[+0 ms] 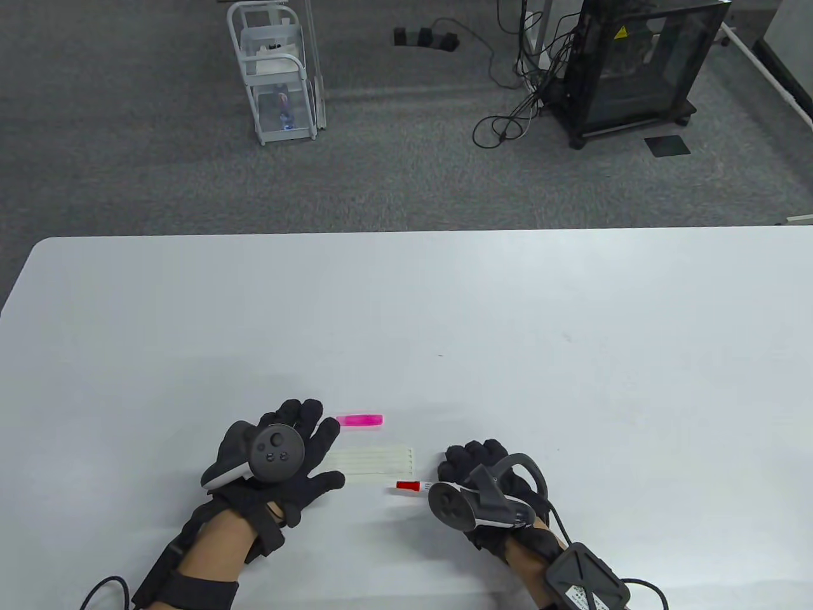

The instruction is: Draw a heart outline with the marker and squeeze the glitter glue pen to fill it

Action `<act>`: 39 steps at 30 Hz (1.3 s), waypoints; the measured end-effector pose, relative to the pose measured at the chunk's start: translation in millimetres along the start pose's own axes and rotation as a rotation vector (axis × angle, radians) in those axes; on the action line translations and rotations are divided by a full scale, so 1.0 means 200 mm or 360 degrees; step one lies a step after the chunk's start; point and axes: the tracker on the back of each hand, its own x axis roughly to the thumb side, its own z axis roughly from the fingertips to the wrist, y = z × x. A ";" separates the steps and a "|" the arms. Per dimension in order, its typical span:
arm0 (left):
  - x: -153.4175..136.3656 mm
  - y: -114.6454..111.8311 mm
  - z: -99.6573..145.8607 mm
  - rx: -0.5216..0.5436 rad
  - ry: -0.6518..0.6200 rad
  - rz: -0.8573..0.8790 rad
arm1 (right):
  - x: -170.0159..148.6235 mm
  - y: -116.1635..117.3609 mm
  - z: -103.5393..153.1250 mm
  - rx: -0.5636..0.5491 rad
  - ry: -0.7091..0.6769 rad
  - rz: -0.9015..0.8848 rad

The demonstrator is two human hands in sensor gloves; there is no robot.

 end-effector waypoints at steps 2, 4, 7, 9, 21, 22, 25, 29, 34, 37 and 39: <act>0.02 0.01 0.00 0.0067 -0.0035 -0.0015 | 0.01 -0.06 -0.03 -0.0046 0.0008 0.0074; 0.05 0.01 -0.01 0.0150 0.0001 -0.0080 | 0.02 -0.11 -0.07 -0.0041 -0.0003 0.0148; 0.06 0.01 -0.02 0.0237 -0.0012 -0.0164 | 0.06 -0.15 -0.17 -0.0038 -0.0008 0.0089; 0.07 0.01 -0.02 0.0283 -0.0023 -0.0133 | 0.10 -0.15 -0.21 -0.0051 -0.0028 0.0066; 0.12 -0.02 -0.09 0.0386 -0.0125 -0.0256 | 0.23 -0.09 -0.32 -0.0198 -0.0081 -0.0104; 0.12 -0.02 -0.09 0.0393 -0.0113 -0.0274 | 0.23 -0.09 -0.32 -0.0234 -0.0069 -0.0117; 0.12 -0.02 -0.10 0.0424 -0.0106 -0.0316 | 0.22 -0.09 -0.32 -0.0266 -0.0059 -0.0131; 0.12 0.00 -0.10 0.0505 -0.0166 -0.0428 | 0.22 -0.06 -0.35 -0.0187 -0.0055 -0.0200; 0.10 0.00 -0.11 0.0449 -0.0199 -0.0438 | 0.22 -0.06 -0.34 -0.0259 -0.0101 -0.0171; 0.08 0.01 -0.12 0.0392 -0.0211 -0.0372 | 0.24 -0.07 -0.32 -0.0410 -0.0162 -0.0025; 0.07 0.02 -0.12 0.0360 -0.0224 -0.0321 | 0.24 -0.07 -0.31 -0.0472 -0.0193 0.0009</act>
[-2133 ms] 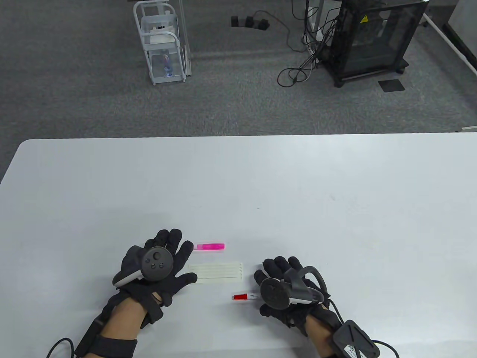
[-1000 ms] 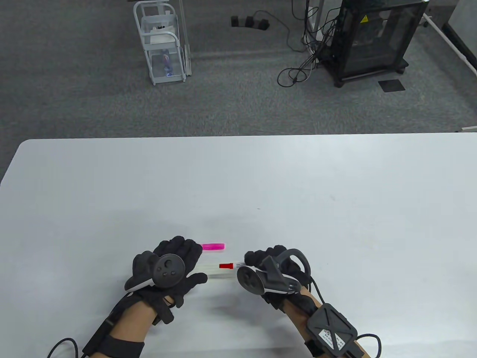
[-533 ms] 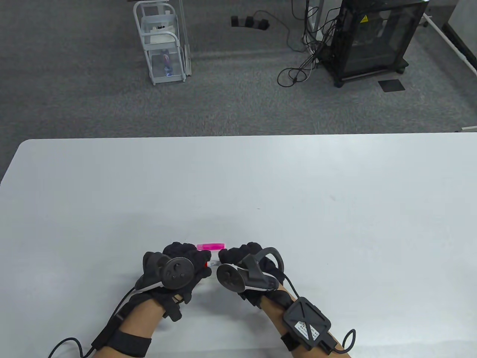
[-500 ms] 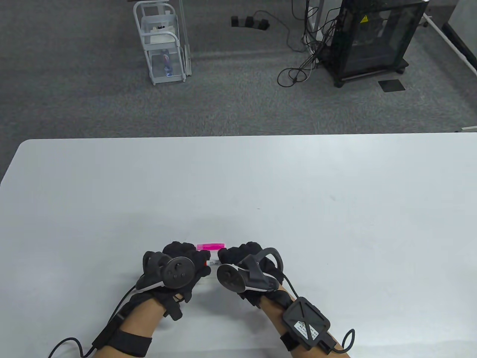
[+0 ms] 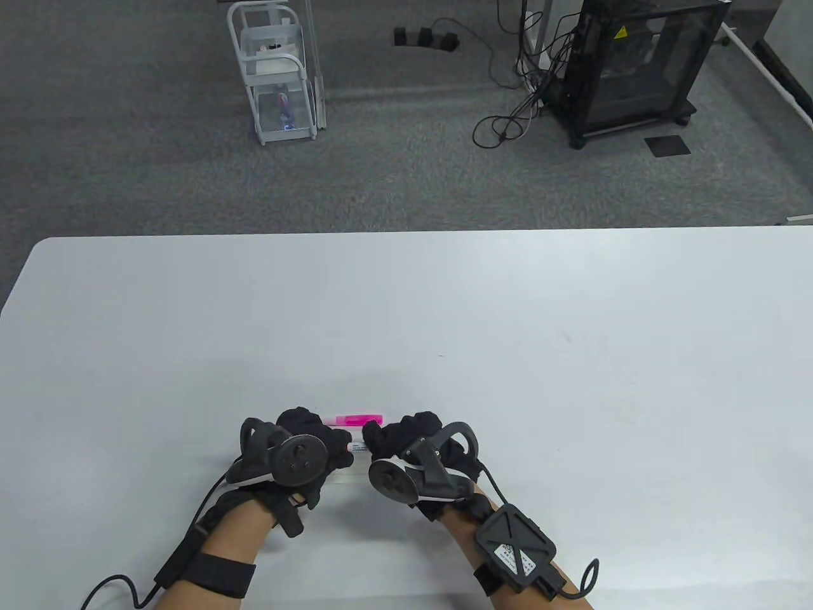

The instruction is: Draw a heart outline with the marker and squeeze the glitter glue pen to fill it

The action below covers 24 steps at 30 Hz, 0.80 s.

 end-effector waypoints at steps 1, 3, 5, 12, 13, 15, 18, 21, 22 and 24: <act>-0.01 0.01 0.00 -0.0015 -0.0005 0.0048 | 0.01 -0.01 0.01 -0.0053 -0.0046 0.0057; -0.01 0.02 0.01 -0.0008 -0.0031 0.0137 | 0.02 -0.03 0.02 -0.0109 -0.0089 0.0135; -0.02 0.04 0.00 -0.0070 -0.0019 0.0141 | 0.02 -0.04 0.03 -0.0160 -0.0107 0.0159; -0.03 0.08 0.02 -0.0041 -0.0043 0.0236 | 0.01 -0.08 0.03 -0.0134 -0.0112 0.0046; -0.03 0.09 0.02 -0.0027 -0.0050 0.0199 | 0.00 -0.08 0.03 -0.0090 -0.0093 -0.0069; -0.03 0.10 0.03 0.0010 -0.0069 0.0198 | -0.02 -0.09 0.03 -0.0088 -0.0089 -0.0135; -0.10 0.14 0.08 0.0053 0.0051 -0.0010 | -0.14 -0.09 0.04 0.0026 0.0046 -0.0213; -0.21 0.18 0.16 0.0360 0.0086 0.0312 | -0.32 -0.07 0.10 0.0015 0.0208 -0.0743; -0.20 0.18 0.15 0.0354 0.0100 0.0355 | -0.33 -0.07 0.10 0.0033 0.0221 -0.0755; -0.15 0.16 0.14 0.0297 0.0088 0.0197 | -0.32 -0.08 0.10 0.0166 0.0192 -0.0707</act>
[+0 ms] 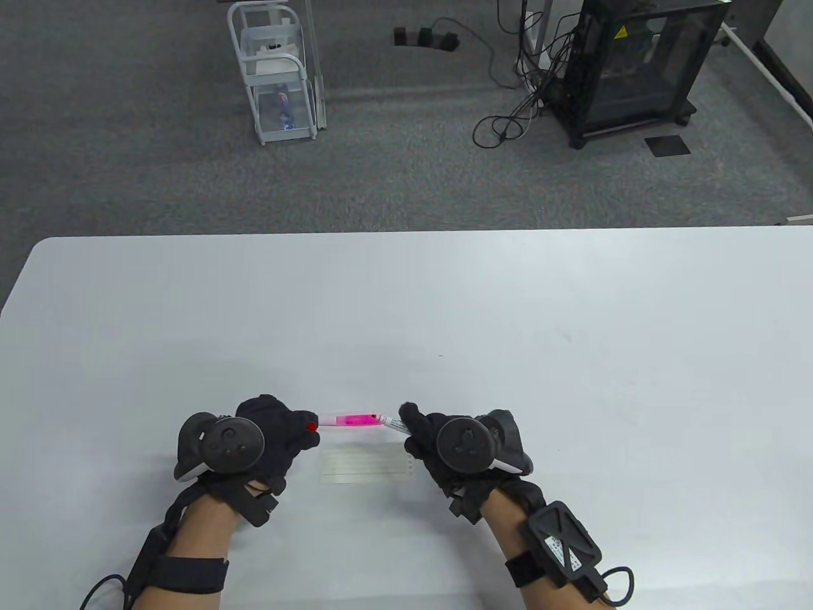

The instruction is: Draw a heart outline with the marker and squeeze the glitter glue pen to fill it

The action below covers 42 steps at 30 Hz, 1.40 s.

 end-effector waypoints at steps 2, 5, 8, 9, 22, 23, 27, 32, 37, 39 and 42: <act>0.04 -0.02 0.00 -0.0045 -0.0012 -0.0109 | 0.02 -0.01 0.02 -0.0097 -0.0067 -0.0114; 0.06 -0.06 0.01 -0.0197 -0.0012 -0.0043 | 0.04 -0.02 0.04 -0.0218 -0.0075 -0.0130; 0.10 -0.09 0.01 -0.0388 -0.0057 -0.0052 | 0.00 0.01 0.04 -0.0306 0.0038 -0.0254; 0.12 -0.11 0.01 -0.0445 -0.0062 -0.0083 | -0.02 0.02 0.04 -0.0289 0.0070 -0.0383; 0.19 -0.29 -0.03 -0.0787 -0.0056 -0.0299 | 0.02 0.12 -0.05 -0.0209 0.0153 -0.0845; 0.19 -0.31 -0.03 -0.0806 -0.0057 -0.0297 | 0.01 0.15 -0.06 -0.0098 0.0158 -0.0978; 0.18 -0.31 -0.04 -0.0819 -0.0057 -0.0287 | -0.03 0.22 -0.09 -0.0072 0.0231 -0.0916; 0.18 -0.31 -0.04 -0.0817 -0.0044 -0.0294 | -0.04 0.27 -0.12 -0.0032 0.0306 -0.0860; 0.18 -0.31 -0.05 -0.0826 -0.0036 -0.0278 | -0.02 0.30 -0.14 0.0071 0.0307 -0.0807; 0.18 -0.31 -0.05 -0.0826 -0.0035 -0.0278 | -0.01 0.31 -0.14 0.0100 0.0300 -0.0775; 0.18 -0.31 -0.05 -0.0826 -0.0032 -0.0282 | 0.00 0.32 -0.15 0.0111 0.0313 -0.0755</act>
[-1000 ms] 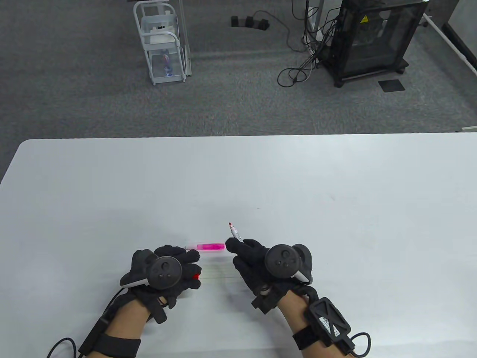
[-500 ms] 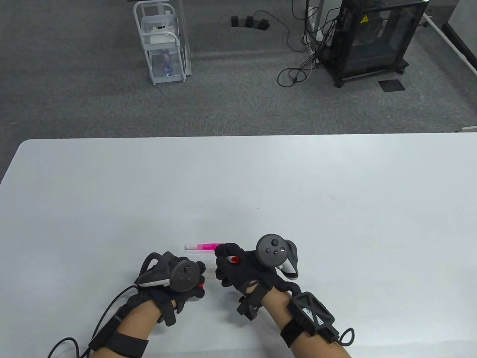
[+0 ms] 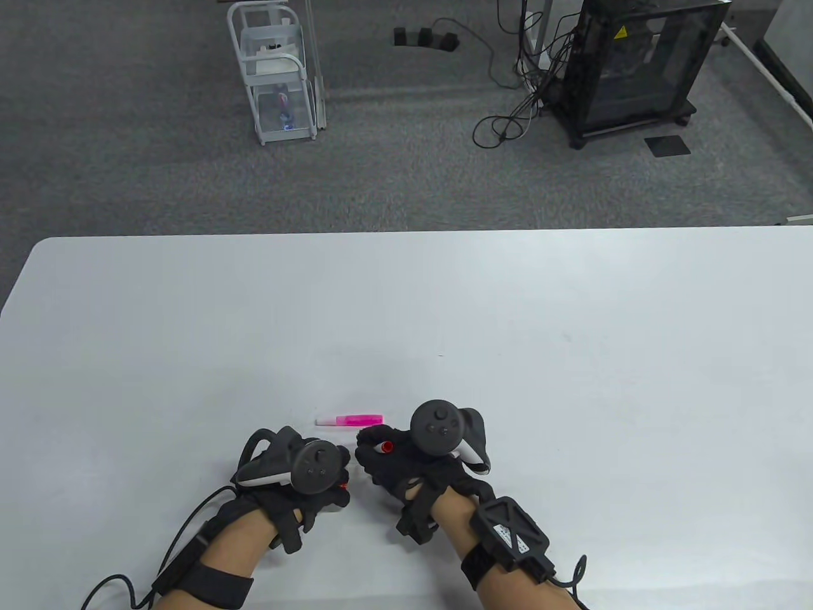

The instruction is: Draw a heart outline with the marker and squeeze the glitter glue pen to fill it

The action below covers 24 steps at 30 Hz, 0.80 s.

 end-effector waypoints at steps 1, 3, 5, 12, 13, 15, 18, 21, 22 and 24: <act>0.00 0.00 0.00 -0.0001 0.0002 0.0002 | 0.00 0.00 0.00 0.0009 0.0006 0.0001; 0.00 0.00 0.00 -0.0002 0.0006 0.0007 | 0.00 0.00 0.00 0.0022 0.0028 0.0008; 0.00 0.00 0.00 -0.0005 0.0011 0.0013 | -0.01 0.01 -0.01 0.0027 0.0044 0.0012; -0.01 0.00 0.00 -0.0012 0.0019 0.0026 | 0.00 0.02 -0.01 0.0037 0.0069 0.0053; -0.01 0.00 0.00 -0.0012 0.0018 0.0029 | 0.00 0.02 -0.01 0.0044 0.0070 0.0052; -0.01 0.00 0.00 -0.0015 0.0018 0.0032 | 0.00 0.02 -0.01 0.0057 0.0077 0.0058; -0.01 0.00 0.00 -0.0025 0.0023 0.0050 | 0.00 0.02 -0.02 0.0084 0.0082 0.0062; -0.01 0.00 0.00 -0.0023 0.0024 0.0056 | 0.00 0.02 -0.02 0.0141 0.0082 0.0048; -0.01 0.00 0.00 -0.0022 0.0024 0.0056 | 0.00 0.02 -0.02 0.0151 0.0082 0.0045; -0.01 0.00 0.00 -0.0022 0.0026 0.0058 | 0.00 0.02 -0.02 0.0178 0.0074 0.0041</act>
